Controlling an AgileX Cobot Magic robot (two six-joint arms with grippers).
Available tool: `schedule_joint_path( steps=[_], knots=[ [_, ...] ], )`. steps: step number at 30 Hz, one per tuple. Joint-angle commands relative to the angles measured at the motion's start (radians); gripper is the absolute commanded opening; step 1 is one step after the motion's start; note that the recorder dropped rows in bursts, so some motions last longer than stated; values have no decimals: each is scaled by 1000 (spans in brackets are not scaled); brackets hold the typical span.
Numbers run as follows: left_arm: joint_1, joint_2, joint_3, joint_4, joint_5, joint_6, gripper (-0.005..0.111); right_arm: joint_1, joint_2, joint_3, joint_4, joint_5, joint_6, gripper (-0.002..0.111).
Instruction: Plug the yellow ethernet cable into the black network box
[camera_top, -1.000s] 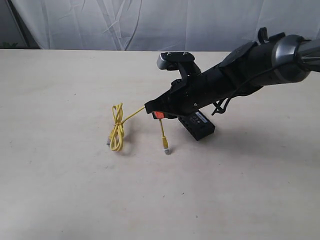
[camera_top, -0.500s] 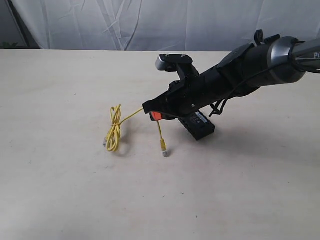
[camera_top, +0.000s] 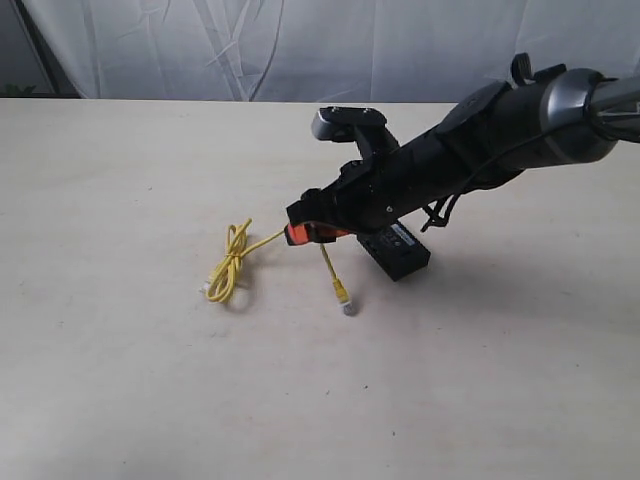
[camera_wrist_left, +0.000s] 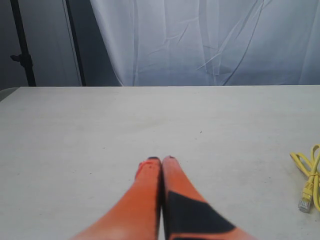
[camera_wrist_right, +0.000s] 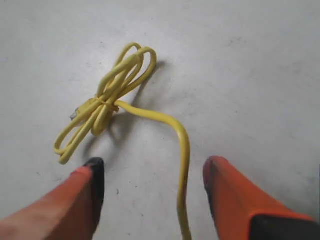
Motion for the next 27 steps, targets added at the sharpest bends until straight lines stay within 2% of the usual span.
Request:
schedule_joint_path(
  steps=[1, 10, 12, 17, 18, 27],
  knots=[
    [1, -6, 5, 0, -6, 0, 0, 2, -73, -6, -150, -4, 116, 58],
    [1, -6, 5, 0, -6, 0, 0, 2, -158, -6, -635, -10, 561, 56],
    [1, -6, 5, 0, -6, 0, 0, 2, -162, -6, -709, -4, 625, 45],
    [1, -6, 5, 0, -6, 0, 0, -16, -165, -6, -824, -8, 734, 2],
    [1, -6, 5, 0, -6, 0, 0, -33, -165, -6, -818, -8, 742, 0],
    [1, -6, 5, 0, -6, 0, 0, -256, -165, -6, -805, 44, 742, 0]
  ],
)
